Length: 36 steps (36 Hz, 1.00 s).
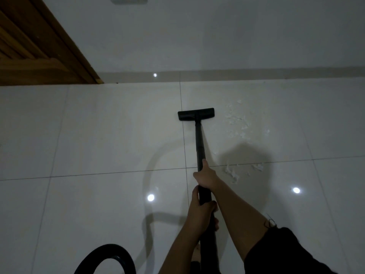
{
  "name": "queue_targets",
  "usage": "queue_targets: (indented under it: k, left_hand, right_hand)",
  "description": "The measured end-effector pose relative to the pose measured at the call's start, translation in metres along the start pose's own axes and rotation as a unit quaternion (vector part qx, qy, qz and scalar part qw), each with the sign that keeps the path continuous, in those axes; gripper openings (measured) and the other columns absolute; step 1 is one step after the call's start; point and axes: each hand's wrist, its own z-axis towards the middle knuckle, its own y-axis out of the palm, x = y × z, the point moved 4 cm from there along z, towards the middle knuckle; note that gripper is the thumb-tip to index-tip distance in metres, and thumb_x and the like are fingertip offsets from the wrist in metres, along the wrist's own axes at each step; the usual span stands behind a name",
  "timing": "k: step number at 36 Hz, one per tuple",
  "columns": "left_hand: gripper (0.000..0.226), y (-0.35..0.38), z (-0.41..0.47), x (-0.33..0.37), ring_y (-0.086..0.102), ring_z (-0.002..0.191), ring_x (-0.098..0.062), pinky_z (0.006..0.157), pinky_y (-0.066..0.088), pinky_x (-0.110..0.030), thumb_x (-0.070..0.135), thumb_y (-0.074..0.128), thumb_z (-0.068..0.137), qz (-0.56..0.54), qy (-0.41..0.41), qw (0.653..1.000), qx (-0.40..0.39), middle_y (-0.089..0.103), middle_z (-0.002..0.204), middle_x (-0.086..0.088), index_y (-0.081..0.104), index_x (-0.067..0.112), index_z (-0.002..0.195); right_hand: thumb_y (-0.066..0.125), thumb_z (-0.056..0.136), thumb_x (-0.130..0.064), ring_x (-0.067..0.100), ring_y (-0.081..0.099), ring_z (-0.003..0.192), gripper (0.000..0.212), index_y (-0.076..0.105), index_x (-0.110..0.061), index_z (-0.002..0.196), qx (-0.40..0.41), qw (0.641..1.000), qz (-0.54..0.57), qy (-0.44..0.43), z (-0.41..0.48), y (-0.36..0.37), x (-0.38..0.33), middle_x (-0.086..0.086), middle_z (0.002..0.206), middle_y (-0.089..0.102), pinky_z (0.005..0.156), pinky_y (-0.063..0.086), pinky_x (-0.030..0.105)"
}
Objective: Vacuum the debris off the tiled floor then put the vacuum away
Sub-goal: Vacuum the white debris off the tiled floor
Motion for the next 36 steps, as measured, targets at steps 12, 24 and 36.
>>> queue_targets:
  k: [12, 24, 36]
  left_hand:
    - [0.052, 0.02, 0.029, 0.02, 0.045, 0.039, -0.013, 0.039, 0.042, -0.022, -0.004, 0.044, 0.088, 0.012, -0.006, 1.0, -0.011, 0.049, 0.074, -0.012, 0.035, 0.023, 0.131]
    - [0.048, 0.04, 0.038, 0.012, 0.047, 0.041, -0.013, 0.041, 0.044, -0.024, -0.002, 0.046, 0.088, 0.02, -0.012, 0.999, -0.025, 0.051, 0.074, -0.01, 0.037, 0.025, 0.126]
    - [0.049, 0.056, 0.015, -0.015, 0.047, 0.038, -0.01, 0.04, 0.043, -0.022, -0.003, 0.045, 0.088, 0.045, -0.006, 0.998, -0.051, 0.05, 0.072, -0.009, 0.035, 0.022, 0.129]
  right_hand:
    - [0.046, 0.094, -0.013, 0.029, 0.057, 0.104, 0.073, 0.002, -0.019, 0.152, 0.021, 1.0, 0.017, -0.004, 0.02, -0.037, -0.005, 0.019, 0.129, 0.052, 0.079, 0.043, 0.029]
    - [0.046, 0.095, -0.015, 0.032, 0.056, 0.112, 0.073, 0.001, -0.018, 0.152, 0.042, 0.999, 0.007, 0.012, 0.023, -0.055, 0.013, 0.019, 0.132, 0.051, 0.083, 0.044, 0.032]
    - [0.045, 0.094, -0.015, 0.028, 0.055, 0.093, 0.072, 0.003, -0.022, 0.151, 0.049, 0.998, 0.022, 0.028, -0.002, -0.053, 0.051, 0.019, 0.125, 0.054, 0.076, 0.042, 0.031]
